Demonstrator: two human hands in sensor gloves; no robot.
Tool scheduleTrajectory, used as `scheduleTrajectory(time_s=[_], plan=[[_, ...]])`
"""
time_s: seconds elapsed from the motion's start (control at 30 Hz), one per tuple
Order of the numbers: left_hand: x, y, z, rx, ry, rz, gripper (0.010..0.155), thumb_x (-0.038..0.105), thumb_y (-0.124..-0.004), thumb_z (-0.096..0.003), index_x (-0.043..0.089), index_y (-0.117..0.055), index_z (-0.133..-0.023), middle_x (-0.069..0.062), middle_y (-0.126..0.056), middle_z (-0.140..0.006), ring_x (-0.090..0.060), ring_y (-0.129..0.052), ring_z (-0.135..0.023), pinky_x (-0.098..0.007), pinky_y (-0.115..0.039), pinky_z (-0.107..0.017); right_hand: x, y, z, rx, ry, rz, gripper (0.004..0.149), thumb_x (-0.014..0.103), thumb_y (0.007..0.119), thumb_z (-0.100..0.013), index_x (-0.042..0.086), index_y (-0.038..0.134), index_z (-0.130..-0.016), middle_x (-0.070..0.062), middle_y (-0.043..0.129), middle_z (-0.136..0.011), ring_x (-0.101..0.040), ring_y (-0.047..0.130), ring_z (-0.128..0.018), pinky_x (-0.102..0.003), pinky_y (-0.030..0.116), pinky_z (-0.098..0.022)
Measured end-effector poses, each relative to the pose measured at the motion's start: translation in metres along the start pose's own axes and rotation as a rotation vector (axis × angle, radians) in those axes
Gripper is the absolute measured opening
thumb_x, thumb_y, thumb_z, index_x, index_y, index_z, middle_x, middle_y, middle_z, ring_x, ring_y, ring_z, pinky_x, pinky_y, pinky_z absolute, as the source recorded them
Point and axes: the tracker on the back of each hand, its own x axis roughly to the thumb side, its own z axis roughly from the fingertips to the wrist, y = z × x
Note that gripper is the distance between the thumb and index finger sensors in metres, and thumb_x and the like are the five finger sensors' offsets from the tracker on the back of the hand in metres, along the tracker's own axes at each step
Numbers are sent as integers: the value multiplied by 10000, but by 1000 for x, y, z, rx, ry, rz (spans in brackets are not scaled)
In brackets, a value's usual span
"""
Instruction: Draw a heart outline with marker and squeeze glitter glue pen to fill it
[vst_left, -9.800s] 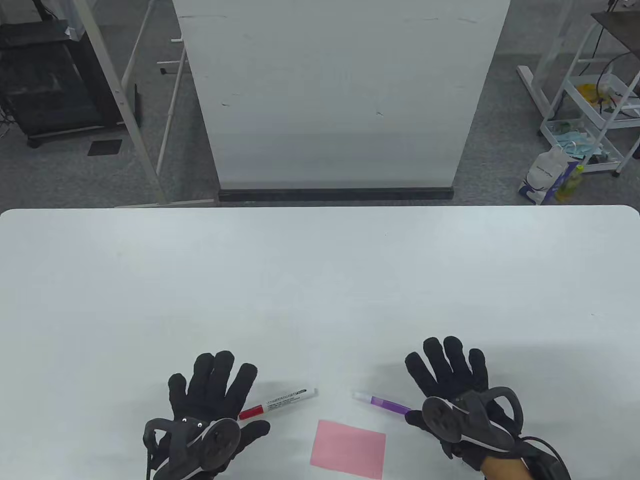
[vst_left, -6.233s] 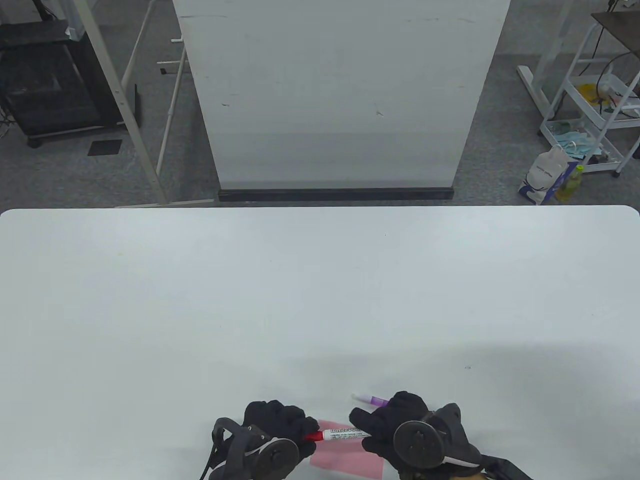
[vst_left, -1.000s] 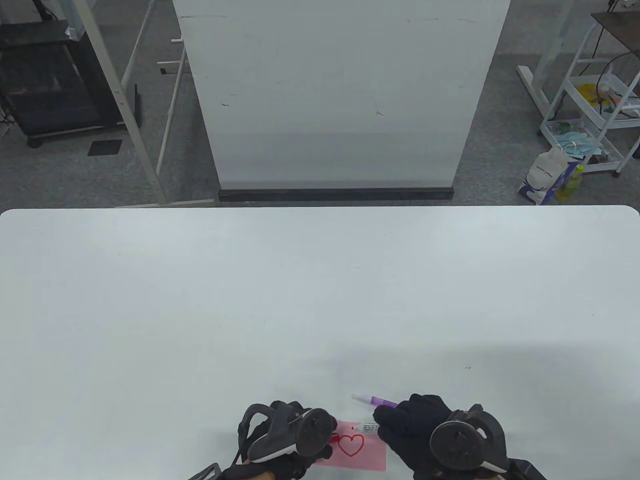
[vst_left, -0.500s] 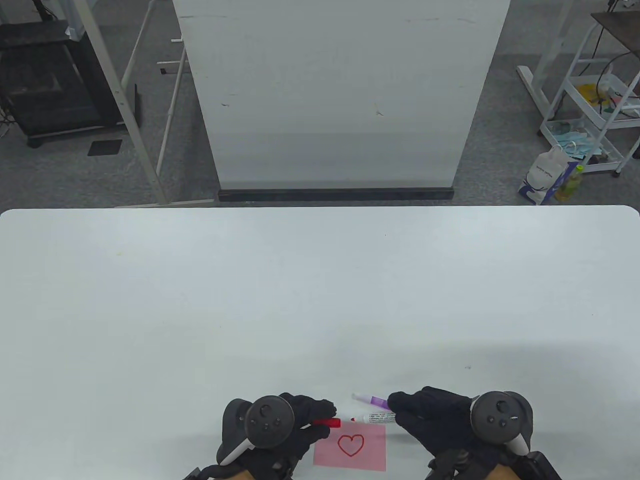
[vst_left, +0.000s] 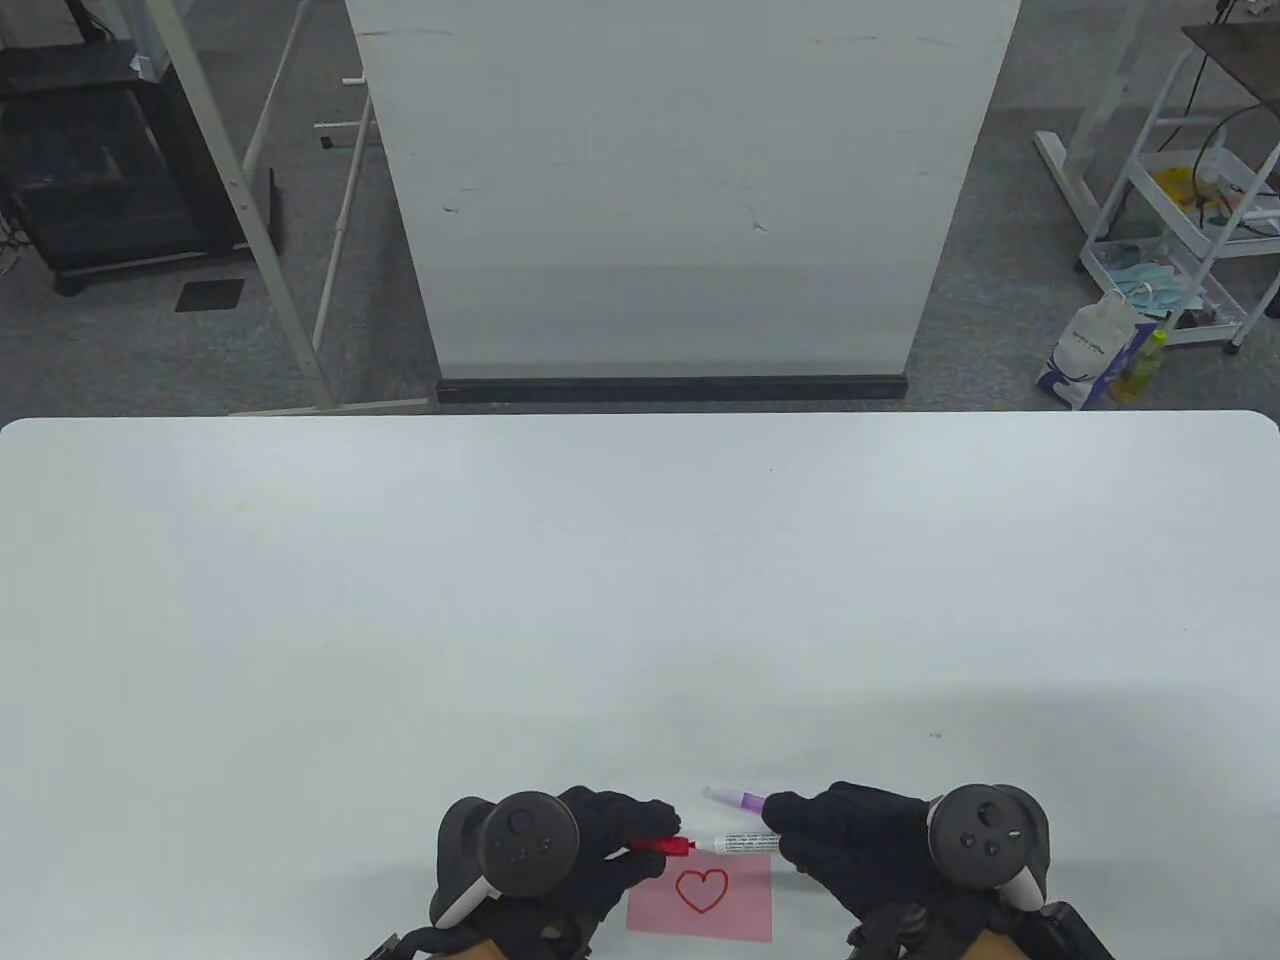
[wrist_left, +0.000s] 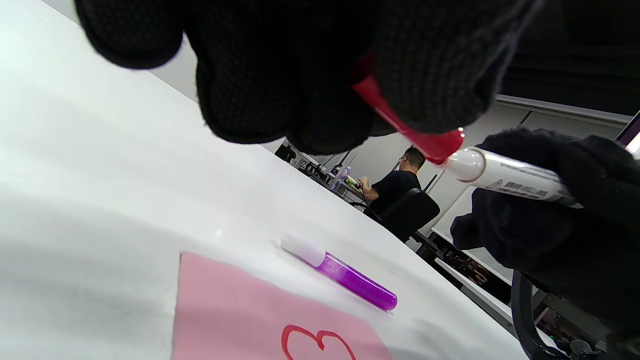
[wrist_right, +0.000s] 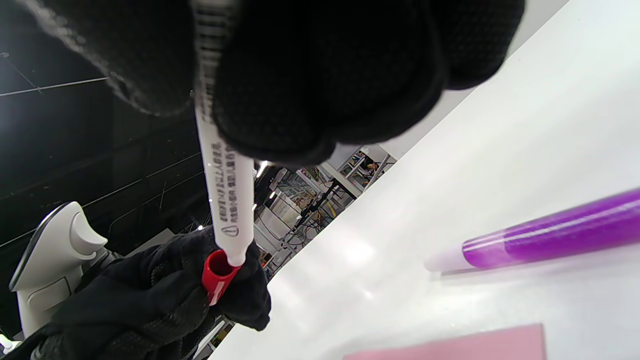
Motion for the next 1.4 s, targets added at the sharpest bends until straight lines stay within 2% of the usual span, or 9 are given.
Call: scheduleTrajectory(time_s=[0.73, 0.93, 1.2, 1.4], plan=[[0, -3, 0, -11, 15, -13, 452, 402, -853, -419, 291, -863, -857, -5, -970, -799, -284, -948, -694, -594, -697, -599, 1, 6, 1, 5, -9, 9, 423, 445, 820, -403, 235, 939, -751, -70, 1049, -486, -251, 998, -362, -501, 793, -506], [3, -4, 1, -10, -3, 33, 450, 397, -847, -421, 291, -861, -858, -10, -969, -801, -286, -948, -692, -598, -695, -599, -3, 18, 0, 86, 6, -10, 459, 437, 821, -403, 225, 901, -802, -76, 1042, -552, -266, 1000, -423, -511, 779, -523], [3, -4, 1, -12, -35, 5, 447, 393, -830, -429, 274, -865, -858, -27, -980, -778, -277, -962, -661, -599, -702, -596, -6, 29, -1, 172, 15, 23, 482, 399, 833, -389, 202, 879, -826, -96, 1032, -595, -293, 991, -465, -538, 754, -541], [7, -4, 2, 16, -60, -40, 449, 401, -858, -418, 263, -881, -844, -32, -992, -757, -281, -971, -642, -601, -703, -592, -5, 31, -1, 172, 8, 58, 481, 388, 826, -389, 203, 874, -831, -99, 1027, -603, -297, 986, -471, -542, 748, -544]])
